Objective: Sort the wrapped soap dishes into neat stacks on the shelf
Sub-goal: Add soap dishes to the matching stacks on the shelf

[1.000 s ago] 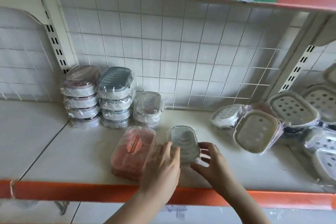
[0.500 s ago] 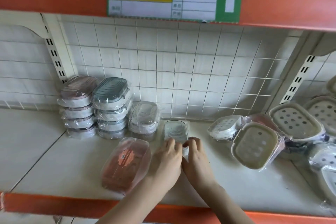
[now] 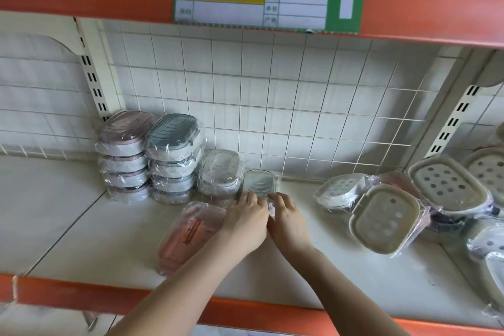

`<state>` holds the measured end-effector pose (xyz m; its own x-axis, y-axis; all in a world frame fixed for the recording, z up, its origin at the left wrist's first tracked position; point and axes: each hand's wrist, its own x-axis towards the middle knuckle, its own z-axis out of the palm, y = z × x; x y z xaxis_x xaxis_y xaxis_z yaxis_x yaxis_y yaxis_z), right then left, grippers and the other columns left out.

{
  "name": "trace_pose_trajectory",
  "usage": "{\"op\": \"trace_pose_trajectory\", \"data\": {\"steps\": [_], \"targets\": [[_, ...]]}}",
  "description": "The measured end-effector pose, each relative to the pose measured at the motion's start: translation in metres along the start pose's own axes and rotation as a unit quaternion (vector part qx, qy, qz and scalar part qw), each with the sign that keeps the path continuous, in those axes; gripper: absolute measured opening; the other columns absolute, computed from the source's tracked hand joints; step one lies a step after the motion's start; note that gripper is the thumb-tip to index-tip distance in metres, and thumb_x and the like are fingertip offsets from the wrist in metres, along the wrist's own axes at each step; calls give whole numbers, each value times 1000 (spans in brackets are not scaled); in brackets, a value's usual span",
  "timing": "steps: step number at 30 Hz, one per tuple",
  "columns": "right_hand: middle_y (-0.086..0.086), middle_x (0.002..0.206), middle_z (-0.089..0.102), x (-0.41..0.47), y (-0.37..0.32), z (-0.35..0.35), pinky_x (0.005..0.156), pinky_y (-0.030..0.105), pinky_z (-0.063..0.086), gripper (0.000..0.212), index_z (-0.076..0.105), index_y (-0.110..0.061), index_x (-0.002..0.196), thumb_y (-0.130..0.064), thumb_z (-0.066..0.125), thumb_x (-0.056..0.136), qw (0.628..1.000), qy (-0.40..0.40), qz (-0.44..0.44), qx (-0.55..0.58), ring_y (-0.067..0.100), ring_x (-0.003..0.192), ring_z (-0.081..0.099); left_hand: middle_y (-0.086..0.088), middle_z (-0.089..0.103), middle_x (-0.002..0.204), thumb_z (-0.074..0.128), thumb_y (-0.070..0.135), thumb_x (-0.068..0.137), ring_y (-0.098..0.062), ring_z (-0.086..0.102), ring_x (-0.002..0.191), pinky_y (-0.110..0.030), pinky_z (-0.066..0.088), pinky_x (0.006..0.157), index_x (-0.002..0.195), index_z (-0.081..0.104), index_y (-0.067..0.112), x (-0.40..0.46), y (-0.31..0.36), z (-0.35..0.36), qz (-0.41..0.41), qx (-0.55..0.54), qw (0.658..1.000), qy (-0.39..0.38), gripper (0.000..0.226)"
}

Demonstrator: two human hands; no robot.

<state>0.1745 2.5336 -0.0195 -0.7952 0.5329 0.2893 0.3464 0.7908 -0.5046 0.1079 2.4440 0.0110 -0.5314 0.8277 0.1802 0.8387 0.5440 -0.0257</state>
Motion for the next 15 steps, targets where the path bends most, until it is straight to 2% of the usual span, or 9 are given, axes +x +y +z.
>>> {"op": "trace_pose_trajectory", "data": {"steps": [2, 5, 10, 13, 15], "targets": [[9, 135, 49, 2, -1, -2, 94, 37, 42, 44, 47, -7, 132, -19, 55, 91, 1000, -10, 4, -21, 31, 123, 46, -15, 45, 129, 44, 18, 91, -28, 39, 126, -39, 35, 100, 130, 42, 6, 3, -3, 0, 10, -11, 1000, -3, 41], [4, 134, 49, 7, 0, -3, 91, 36, 43, 41, 46, -14, 132, -27, 53, 94, 999, 2, 28, -44, 25, 123, 47, -17, 44, 132, 43, 18, 91, -30, 38, 128, -37, 32, 105, 131, 41, 5, 7, -9, 3, 26, -19, 999, -10, 41], [5, 125, 50, 8, -9, 1, 78, 36, 46, 34, 47, -17, 126, -28, 50, 94, 996, 22, 68, -45, 30, 110, 54, -17, 38, 136, 44, 16, 90, -30, 32, 133, -45, 27, 110, 132, 37, 5, 10, -11, 4, 26, -15, 999, -34, 44], [7, 123, 48, 9, -13, 3, 74, 36, 44, 32, 46, -17, 125, -28, 49, 95, 996, 23, 71, -48, 32, 108, 54, -19, 35, 141, 43, 11, 89, -30, 28, 136, -43, 24, 112, 133, 36, 3, 10, -14, 5, 22, -21, 999, -30, 45], [9, 123, 47, 10, -15, 1, 74, 35, 43, 34, 45, -15, 126, -26, 50, 95, 997, 13, 72, -33, 34, 108, 53, -22, 29, 146, 42, 10, 89, -31, 23, 140, -42, 17, 116, 136, 33, 2, 8, -15, 5, 26, -15, 999, -28, 49]]}}
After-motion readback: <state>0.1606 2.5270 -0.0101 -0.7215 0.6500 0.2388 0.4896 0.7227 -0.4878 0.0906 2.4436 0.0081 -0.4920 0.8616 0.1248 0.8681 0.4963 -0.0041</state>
